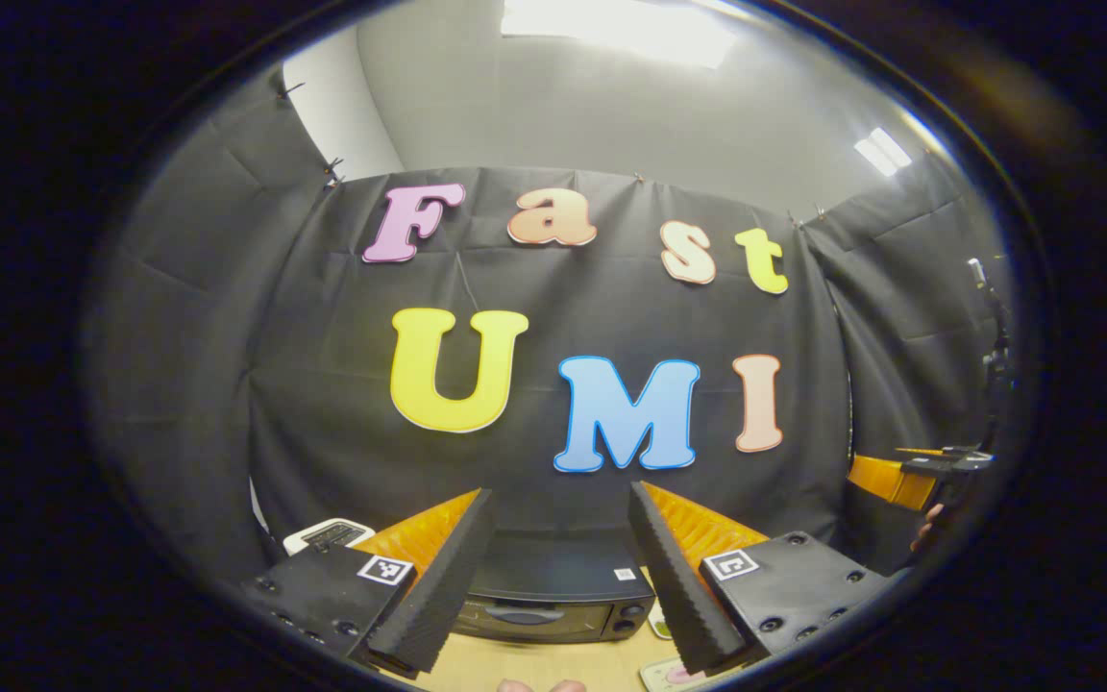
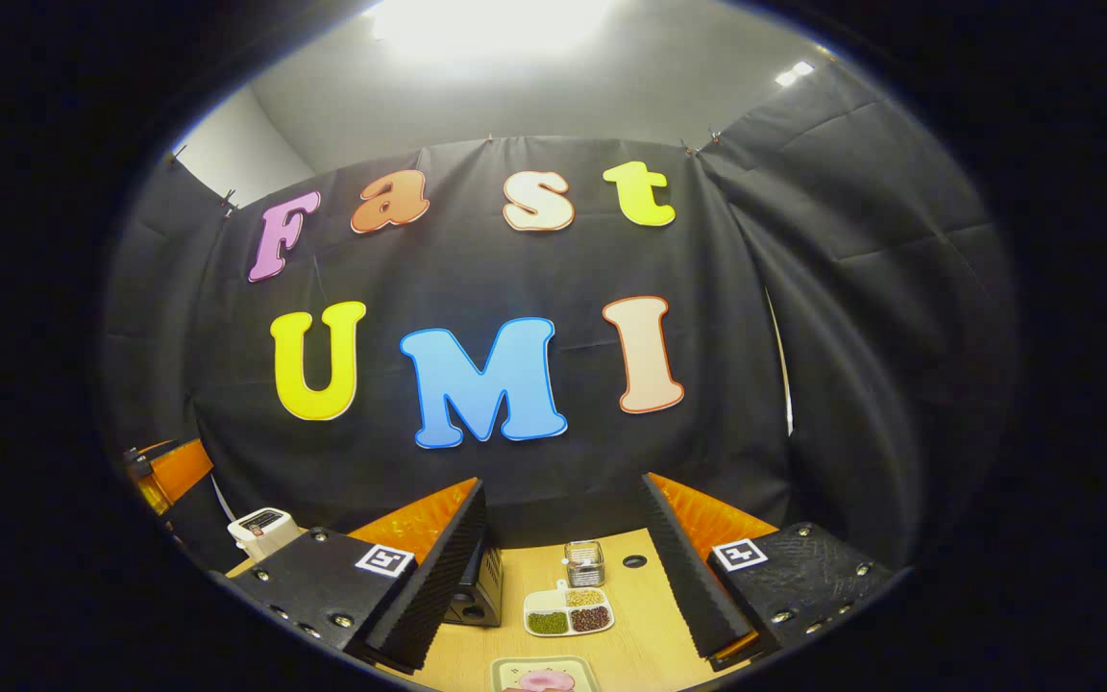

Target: Open the electric oven with the left hand, put the food in, and close the electric oven.

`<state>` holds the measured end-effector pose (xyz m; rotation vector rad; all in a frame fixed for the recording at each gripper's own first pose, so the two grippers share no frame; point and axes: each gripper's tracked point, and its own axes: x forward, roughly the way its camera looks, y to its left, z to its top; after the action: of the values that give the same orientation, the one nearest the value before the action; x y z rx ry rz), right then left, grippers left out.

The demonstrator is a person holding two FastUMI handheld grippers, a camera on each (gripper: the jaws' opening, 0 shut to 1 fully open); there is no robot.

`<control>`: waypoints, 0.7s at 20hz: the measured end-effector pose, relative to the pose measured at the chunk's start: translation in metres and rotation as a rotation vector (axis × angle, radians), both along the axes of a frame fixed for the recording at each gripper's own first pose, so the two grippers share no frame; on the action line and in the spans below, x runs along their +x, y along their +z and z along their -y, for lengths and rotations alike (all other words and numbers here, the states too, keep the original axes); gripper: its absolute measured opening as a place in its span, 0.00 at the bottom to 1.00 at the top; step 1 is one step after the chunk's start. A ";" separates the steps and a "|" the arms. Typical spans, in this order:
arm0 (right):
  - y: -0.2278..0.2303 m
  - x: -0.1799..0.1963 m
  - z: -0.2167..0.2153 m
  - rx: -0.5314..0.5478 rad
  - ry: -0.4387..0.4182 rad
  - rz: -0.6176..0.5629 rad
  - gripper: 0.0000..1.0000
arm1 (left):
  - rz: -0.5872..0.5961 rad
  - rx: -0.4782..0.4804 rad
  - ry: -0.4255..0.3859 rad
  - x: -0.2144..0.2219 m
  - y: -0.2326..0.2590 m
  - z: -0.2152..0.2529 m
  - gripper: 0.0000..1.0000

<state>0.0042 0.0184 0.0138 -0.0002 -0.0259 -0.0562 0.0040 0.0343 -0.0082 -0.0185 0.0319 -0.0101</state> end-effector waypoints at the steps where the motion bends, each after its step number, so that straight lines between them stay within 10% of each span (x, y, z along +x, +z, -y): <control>1: 0.002 0.000 -0.005 -0.009 -0.001 0.004 0.97 | -0.002 -0.006 -0.002 0.000 -0.003 -0.004 0.98; 14: -0.014 0.003 -0.014 0.004 -0.017 -0.037 0.97 | -0.110 -0.014 -0.028 0.053 -0.073 -0.028 0.92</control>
<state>0.0073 0.0322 0.0000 0.0028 0.0111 -0.0729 0.0571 0.0627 -0.0812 -0.0323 0.1425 -0.0371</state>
